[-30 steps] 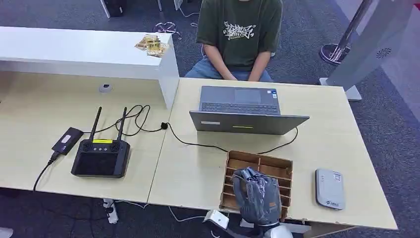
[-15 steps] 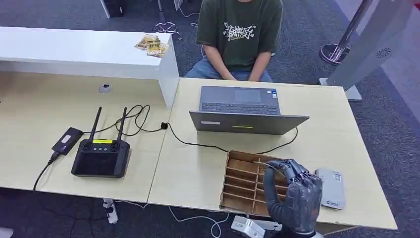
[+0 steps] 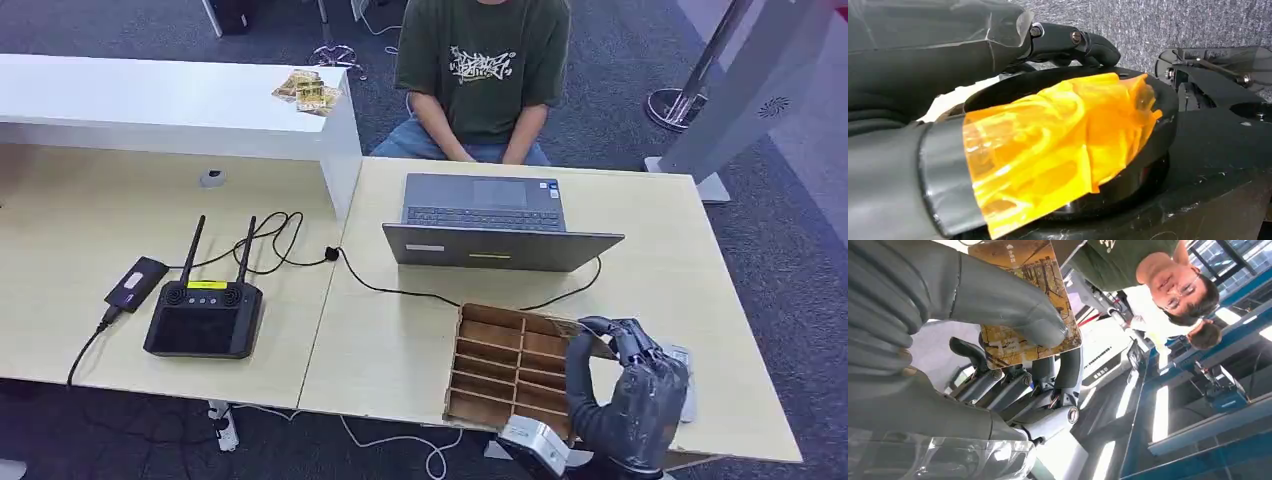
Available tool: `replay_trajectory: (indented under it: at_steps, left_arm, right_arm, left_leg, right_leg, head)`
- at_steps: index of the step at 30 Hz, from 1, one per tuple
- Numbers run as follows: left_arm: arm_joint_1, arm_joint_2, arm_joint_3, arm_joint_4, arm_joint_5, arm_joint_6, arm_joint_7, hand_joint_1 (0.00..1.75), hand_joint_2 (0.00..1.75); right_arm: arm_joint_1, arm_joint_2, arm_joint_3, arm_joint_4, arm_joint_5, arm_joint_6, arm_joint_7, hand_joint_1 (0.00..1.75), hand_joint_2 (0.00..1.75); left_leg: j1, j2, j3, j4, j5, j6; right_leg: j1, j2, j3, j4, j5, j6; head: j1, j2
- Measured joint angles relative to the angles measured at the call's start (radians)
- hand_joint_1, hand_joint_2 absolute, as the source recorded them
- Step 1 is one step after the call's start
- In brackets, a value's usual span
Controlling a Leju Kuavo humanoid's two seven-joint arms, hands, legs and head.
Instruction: Pass the card to the sensor for recognition and then transmit it.
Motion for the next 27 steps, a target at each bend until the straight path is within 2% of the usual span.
replay_trajectory:
  at_steps: [8, 20, 27]
  left_arm:
    - [0.000, -0.001, 0.000, 0.000, 0.000, 0.004, 0.000, 0.00, 0.00]
    - [0.000, -0.001, 0.000, 0.000, 0.000, 0.004, -0.001, 0.00, 0.00]
    - [0.000, 0.001, 0.000, 0.000, -0.001, -0.006, 0.003, 0.00, 0.00]
  right_arm:
    - [0.031, 0.098, -0.121, -0.026, -0.118, 0.000, -0.136, 1.75, 1.75]
    - [0.045, 0.162, -0.196, -0.041, -0.147, 0.000, -0.175, 1.75, 1.75]
    - [-0.033, 0.163, -0.205, -0.022, -0.099, 0.000, -0.138, 1.75, 1.75]
  left_leg:
    - [0.000, 0.000, 0.000, 0.000, 0.000, 0.000]
    - [0.000, 0.000, 0.000, 0.000, 0.000, 0.000]
    - [0.000, 0.000, 0.000, 0.000, 0.000, 0.000]
  right_leg:
    - [0.000, 0.000, 0.000, 0.000, 0.000, 0.000]
    - [0.000, 0.000, 0.000, 0.000, 0.000, 0.000]
    - [0.000, 0.000, 0.000, 0.000, 0.000, 0.000]
  head:
    - [0.000, 0.000]
    - [0.000, 0.000]
    - [0.000, 0.000]
